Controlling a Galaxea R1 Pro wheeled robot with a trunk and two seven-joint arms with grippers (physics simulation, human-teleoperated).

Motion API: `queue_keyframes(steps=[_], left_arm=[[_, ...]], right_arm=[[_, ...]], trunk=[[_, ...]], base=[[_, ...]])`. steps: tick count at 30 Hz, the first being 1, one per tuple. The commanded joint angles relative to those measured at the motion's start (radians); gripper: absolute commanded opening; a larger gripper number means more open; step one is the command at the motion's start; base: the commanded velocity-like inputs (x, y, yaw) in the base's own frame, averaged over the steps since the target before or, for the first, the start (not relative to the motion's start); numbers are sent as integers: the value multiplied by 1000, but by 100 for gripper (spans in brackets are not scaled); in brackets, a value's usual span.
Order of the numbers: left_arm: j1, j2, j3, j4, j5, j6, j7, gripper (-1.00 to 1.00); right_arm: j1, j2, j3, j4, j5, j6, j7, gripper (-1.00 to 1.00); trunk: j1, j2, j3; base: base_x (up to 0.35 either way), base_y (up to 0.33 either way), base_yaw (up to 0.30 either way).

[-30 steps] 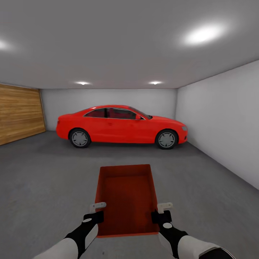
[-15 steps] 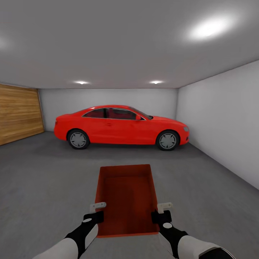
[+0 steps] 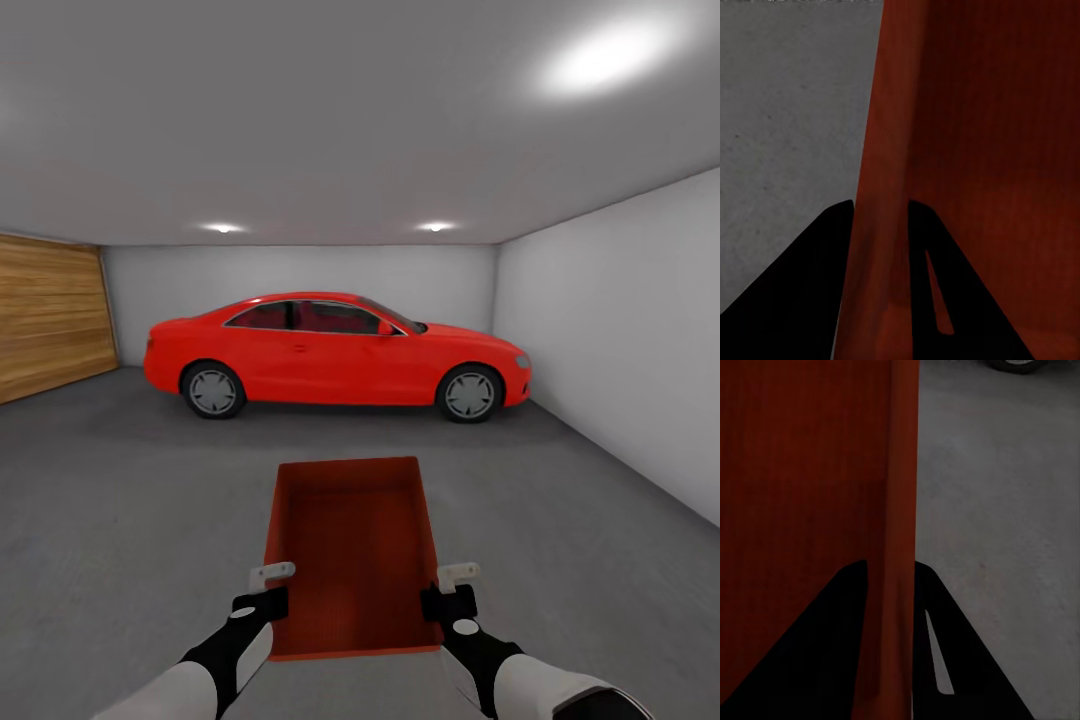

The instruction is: Move the two storage containers from the living room to the garage. In the garage, place one container on the floor and stack the other container on top of it (either order is fine).

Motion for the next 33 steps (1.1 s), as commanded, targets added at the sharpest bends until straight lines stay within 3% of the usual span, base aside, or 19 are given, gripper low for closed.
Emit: queue_keyframes(steps=[1, 33], left_arm=[[-1, 9, 28, -5, -11, -1, 7, -100], [-1, 9, 25, -3, -11, -1, 7, -100]], right_arm=[[-1, -1, -63, 3, -30, -7, -2, -100], [-2, 0, -62, 3, -30, -2, -2, -100]], trunk=[[1, -1, -2], [1, -1, -2]], base=[[321, 0, 0], [321, 0, 0]])
